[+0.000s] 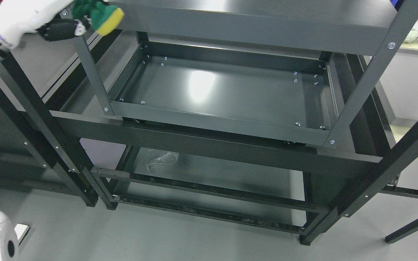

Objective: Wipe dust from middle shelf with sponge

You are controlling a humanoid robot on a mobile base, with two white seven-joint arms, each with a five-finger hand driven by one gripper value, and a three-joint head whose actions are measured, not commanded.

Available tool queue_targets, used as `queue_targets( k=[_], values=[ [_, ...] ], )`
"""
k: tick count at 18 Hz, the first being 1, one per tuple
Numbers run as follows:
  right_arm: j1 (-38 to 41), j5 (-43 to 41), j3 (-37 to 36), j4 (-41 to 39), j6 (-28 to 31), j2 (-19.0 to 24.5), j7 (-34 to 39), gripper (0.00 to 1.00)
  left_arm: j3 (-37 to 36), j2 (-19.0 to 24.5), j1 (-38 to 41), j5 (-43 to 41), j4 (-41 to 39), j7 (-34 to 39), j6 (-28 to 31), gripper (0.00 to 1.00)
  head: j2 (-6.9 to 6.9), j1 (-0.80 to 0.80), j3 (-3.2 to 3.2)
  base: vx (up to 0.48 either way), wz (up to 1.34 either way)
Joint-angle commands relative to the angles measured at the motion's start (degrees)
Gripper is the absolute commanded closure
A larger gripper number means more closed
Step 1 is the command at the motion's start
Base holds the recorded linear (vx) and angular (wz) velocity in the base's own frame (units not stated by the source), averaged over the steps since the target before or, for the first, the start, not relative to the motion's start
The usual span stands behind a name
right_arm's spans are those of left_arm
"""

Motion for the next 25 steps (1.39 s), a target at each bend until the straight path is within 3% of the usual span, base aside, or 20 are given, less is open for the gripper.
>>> queue_targets(
  k=[1,4,6,8,12,15,22,25],
  values=[
    [0.0,0.0,0.0,-1.0,0.0,-1.0,0.0,0.0,10.2,2.9,0.6,4.0,1.0,2.5,0.0,0.99,0.0,0.0,0.0,0.0,0.0],
    [0.0,0.0,0.0,-1.0,0.0,-1.0,0.0,0.0,-4.9,-16.8,-12.6,8.0,-1.4,2.1,0.0,1.0,0.0,0.0,0.0,-0.001,0.01],
    [0.0,0.0,0.0,-1.0,0.0,-1.0,0.0,0.0,-11.5,-22.3,-14.9,7.8,-1.4,1.8,0.0,1.0,0.0,0.0,0.0,-0.003,0.03],
    [0.0,0.0,0.0,-1.0,0.0,-1.0,0.0,0.0,-24.5,-22.3,-15.4,7.3,-1.1,3.2,0.0,1.0,0.0,0.0,0.0,-0.002,-0.01],
    [0.0,0.0,0.0,-1.0,0.0,-1.0,0.0,0.0,-40.8,-22.3,-15.3,-0.6,0.0,14.3,0.7,1.0,-0.01,0.0,0.0,0.0,-0.02],
    [0.0,0.0,0.0,-1.0,0.0,-1.0,0.0,0.0,-52.3,-22.3,-15.4,-6.9,0.3,22.3,7.7,1.0,-0.02,0.0,0.0,0.0,0.0],
    [0.0,0.0,0.0,-1.0,0.0,-1.0,0.0,0.0,-64.0,-22.3,-15.2,-8.0,8.9,27.0,12.8,1.0,-0.02,0.0,0.0,0.0,0.0],
    [0.0,0.0,0.0,-1.0,0.0,-1.0,0.0,0.0,-62.7,-22.3,-15.0,-8.0,10.2,27.0,14.7,1.0,-0.02,0.0,0.0,0.0,0.0]
  ],
)
